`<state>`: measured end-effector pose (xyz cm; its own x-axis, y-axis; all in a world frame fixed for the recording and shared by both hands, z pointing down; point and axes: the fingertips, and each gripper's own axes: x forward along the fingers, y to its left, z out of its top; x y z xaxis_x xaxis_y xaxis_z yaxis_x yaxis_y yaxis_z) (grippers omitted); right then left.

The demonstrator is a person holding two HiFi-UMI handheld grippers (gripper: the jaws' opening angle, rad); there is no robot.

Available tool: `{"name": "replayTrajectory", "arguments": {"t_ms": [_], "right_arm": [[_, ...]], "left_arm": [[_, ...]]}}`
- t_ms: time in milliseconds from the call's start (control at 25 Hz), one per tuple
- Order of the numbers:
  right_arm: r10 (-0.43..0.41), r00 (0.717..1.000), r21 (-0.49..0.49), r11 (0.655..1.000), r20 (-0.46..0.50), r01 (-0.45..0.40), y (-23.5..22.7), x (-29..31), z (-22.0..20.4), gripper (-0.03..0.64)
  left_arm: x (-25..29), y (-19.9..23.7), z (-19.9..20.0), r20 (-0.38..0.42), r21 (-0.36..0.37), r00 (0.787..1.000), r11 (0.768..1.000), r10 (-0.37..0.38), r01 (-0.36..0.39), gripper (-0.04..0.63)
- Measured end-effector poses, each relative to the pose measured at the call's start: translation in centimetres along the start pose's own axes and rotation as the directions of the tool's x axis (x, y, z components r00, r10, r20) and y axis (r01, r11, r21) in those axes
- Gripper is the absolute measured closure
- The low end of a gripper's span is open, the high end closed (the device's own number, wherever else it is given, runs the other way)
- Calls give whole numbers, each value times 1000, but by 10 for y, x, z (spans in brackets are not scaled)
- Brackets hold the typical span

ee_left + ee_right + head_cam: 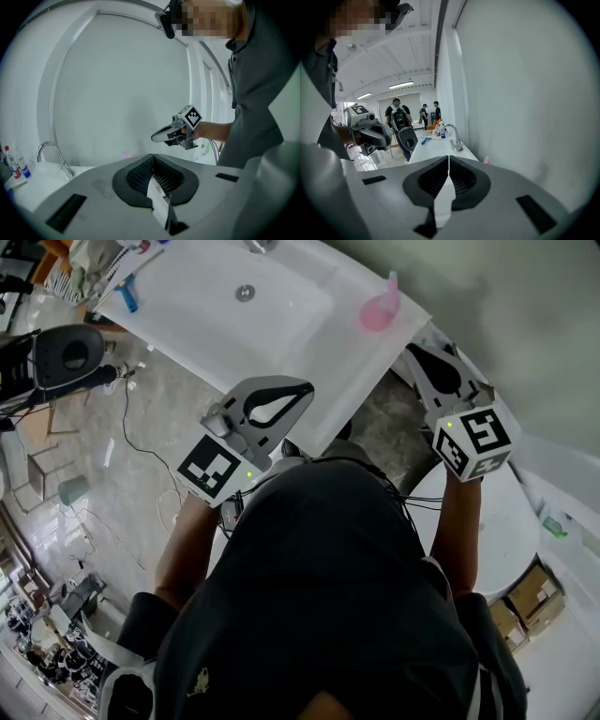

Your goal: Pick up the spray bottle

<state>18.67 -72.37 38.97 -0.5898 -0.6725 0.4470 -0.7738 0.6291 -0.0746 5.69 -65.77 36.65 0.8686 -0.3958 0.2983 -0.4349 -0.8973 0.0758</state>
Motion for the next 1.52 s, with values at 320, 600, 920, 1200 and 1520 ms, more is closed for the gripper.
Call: {"name": "replayTrajectory", "arguments": {"t_ms": [320, 600, 920, 1200, 1520], "right_arm": [[60, 998, -15, 998, -8, -60, -38, 50, 2, 604], [-3, 995, 20, 1000, -95, 5, -92, 86, -17, 418], [-145, 974, 74, 984, -176, 160, -127, 129, -50, 337], [-170, 940, 27, 982, -296, 186, -132, 167, -78, 337], [-231, 908, -36, 972, -348, 234, -130, 202, -102, 414]], "left_arm": [[11, 24, -7, -61, -45, 992, 993, 110, -113, 589], [22, 41, -9, -96, -94, 986, 985, 139, -148, 589], [14, 82, -15, -84, -87, 986, 984, 146, -153, 589], [0, 117, -35, -90, -85, 984, 983, 153, -161, 589], [-18, 142, -52, -94, -129, 981, 975, 171, -182, 589]]}}
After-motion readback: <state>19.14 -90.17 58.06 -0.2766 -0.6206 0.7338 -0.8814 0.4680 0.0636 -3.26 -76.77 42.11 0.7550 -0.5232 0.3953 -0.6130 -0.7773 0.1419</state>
